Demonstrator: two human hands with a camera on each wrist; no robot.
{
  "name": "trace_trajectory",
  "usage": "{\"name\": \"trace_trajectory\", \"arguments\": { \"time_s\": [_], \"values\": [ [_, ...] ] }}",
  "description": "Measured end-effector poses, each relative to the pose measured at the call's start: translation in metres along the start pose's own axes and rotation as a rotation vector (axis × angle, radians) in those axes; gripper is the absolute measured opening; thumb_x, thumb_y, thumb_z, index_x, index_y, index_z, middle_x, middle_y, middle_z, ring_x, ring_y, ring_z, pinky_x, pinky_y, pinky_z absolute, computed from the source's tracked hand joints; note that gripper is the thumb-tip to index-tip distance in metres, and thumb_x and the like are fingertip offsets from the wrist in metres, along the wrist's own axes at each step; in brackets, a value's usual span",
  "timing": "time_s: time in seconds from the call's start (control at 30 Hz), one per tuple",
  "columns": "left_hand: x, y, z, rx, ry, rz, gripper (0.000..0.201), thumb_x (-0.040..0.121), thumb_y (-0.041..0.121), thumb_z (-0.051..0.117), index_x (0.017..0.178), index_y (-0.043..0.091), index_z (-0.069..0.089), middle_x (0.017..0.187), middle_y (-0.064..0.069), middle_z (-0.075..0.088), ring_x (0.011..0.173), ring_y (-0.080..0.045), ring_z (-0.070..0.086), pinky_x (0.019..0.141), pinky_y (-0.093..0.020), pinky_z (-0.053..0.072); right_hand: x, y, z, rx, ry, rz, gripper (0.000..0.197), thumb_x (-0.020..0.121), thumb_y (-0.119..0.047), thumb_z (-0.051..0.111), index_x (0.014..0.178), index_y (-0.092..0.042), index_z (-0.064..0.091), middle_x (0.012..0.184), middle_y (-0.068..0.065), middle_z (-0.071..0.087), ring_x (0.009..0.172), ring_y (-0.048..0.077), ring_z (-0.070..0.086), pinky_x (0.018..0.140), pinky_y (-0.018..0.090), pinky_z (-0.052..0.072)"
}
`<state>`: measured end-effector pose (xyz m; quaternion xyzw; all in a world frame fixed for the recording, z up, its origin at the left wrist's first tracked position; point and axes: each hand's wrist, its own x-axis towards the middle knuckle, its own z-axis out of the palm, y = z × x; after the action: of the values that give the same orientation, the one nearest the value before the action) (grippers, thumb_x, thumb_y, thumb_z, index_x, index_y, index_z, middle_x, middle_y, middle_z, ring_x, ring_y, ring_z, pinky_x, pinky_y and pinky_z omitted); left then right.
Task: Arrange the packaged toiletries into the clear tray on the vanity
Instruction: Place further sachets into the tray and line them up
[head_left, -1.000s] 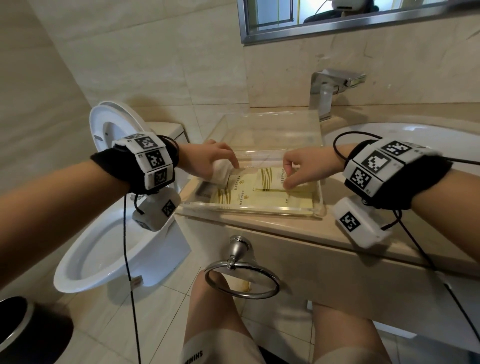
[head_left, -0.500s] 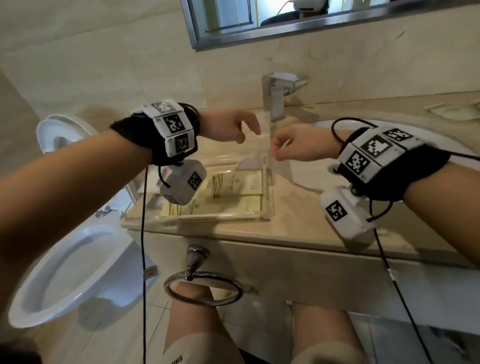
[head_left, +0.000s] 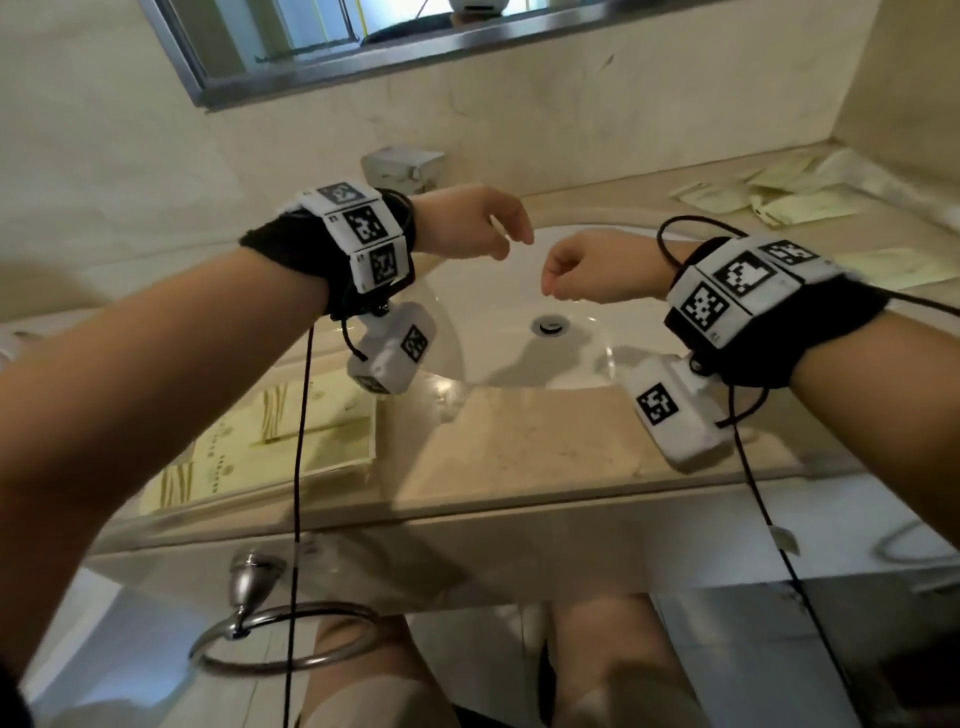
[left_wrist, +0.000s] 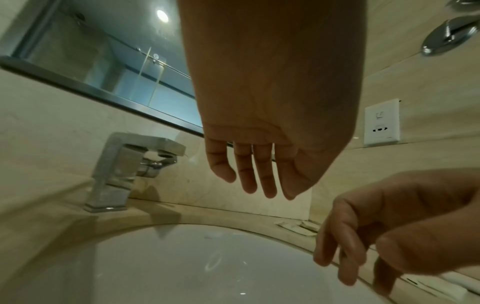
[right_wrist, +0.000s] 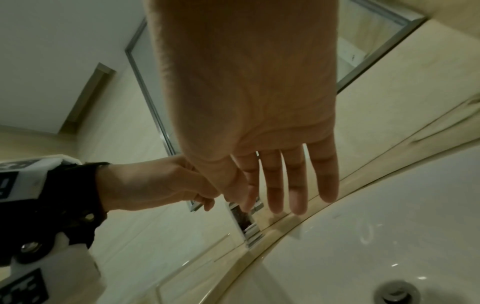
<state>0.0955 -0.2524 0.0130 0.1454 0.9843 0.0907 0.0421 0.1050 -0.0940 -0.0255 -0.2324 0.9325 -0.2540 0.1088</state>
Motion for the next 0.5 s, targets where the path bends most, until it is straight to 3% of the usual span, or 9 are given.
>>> {"name": "trace_trajectory", "arguments": {
  "time_s": [0.17,0.23,0.33,0.4,0.5],
  "values": [
    [0.029,0.025,0.010,-0.053,0.009,0.037,0.031,0.091,0.007,0.050,0.118,0.018,0.059,0.099,0.011,0.051,0.093,-0.008,0.046,0.076,-0.019,0.035,-0.008,0.027,-0.015,0.098,0.042,0.080,0.012,0.091,-0.014,0.048,0.098,-0.017,0.058,0.085,0.000,0.054,0.087,0.016,0.050,0.060,0.022,0.042],
    [0.042,0.034,0.013,-0.073,0.001,0.046,0.030,0.090,0.007,0.050,0.116,0.018,0.060,0.100,0.010,0.053,0.091,-0.008,0.046,0.066,-0.014,0.036,-0.011,0.037,-0.019,0.104,0.054,0.100,0.012,0.090,-0.015,0.049,0.098,-0.017,0.059,0.091,0.001,0.056,0.089,0.016,0.052,0.063,0.024,0.044],
    [0.061,0.048,0.017,-0.117,-0.017,0.061,0.030,0.090,0.005,0.050,0.116,0.015,0.060,0.091,0.010,0.054,0.071,-0.008,0.045,0.059,-0.012,0.036,-0.015,0.053,-0.025,0.116,0.069,0.139,0.011,0.090,-0.015,0.050,0.096,-0.016,0.059,0.100,0.005,0.057,0.090,0.017,0.054,0.068,0.028,0.046],
    [0.075,0.056,0.020,-0.152,-0.022,0.072,0.030,0.089,0.005,0.049,0.114,0.016,0.060,0.095,0.004,0.056,0.063,-0.004,0.042,0.056,-0.014,0.037,-0.018,0.063,-0.029,0.134,0.094,0.171,0.011,0.089,-0.015,0.050,0.094,-0.015,0.060,0.098,0.006,0.058,0.088,0.017,0.055,0.065,0.027,0.046],
    [0.094,0.071,0.025,-0.235,-0.038,0.079,0.023,0.088,0.005,0.048,0.094,0.025,0.059,0.098,-0.001,0.054,0.072,-0.007,0.045,0.057,-0.016,0.038,-0.022,0.080,-0.038,0.170,0.137,0.231,0.014,0.089,-0.015,0.050,0.097,-0.014,0.062,0.096,0.006,0.058,0.087,0.017,0.055,0.065,0.027,0.047]
  ]
}}
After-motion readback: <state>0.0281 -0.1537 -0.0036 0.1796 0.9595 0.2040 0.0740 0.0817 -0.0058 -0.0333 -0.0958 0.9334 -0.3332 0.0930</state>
